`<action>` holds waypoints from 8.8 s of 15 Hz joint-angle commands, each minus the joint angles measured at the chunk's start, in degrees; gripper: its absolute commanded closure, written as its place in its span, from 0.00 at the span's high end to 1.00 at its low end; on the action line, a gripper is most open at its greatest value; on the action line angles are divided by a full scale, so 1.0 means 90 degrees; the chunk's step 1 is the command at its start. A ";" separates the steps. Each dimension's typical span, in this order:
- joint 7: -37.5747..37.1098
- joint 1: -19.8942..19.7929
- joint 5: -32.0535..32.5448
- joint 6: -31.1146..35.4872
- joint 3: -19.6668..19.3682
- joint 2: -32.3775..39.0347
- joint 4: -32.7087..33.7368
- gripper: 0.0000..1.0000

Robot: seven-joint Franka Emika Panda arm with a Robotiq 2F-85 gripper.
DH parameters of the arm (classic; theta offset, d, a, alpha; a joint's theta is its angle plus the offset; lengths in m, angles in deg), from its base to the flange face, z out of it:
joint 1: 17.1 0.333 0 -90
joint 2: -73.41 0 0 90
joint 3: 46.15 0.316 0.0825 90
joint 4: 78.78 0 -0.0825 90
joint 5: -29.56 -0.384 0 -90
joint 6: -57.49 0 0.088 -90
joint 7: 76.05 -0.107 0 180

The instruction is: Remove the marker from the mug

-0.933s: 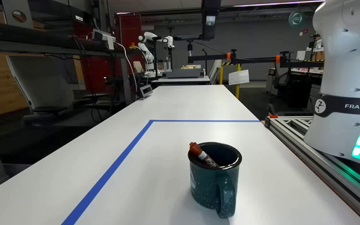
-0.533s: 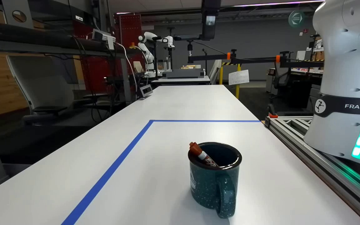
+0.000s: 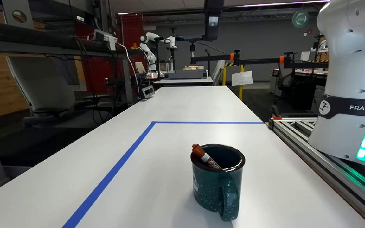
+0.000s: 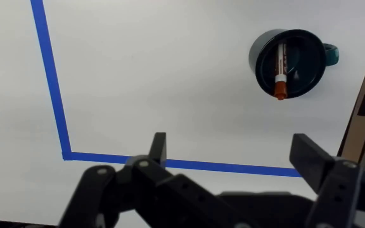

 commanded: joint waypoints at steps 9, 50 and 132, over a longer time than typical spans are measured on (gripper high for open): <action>-0.0428 0.0347 0.0014 0.1677 0.0298 0.0827 -0.0180 1.00; -0.0823 0.0666 0.0541 0.3468 0.0542 0.3552 -0.0169 1.00; 0.0615 -0.0157 0.0415 0.3826 -0.0575 0.5500 0.0533 0.05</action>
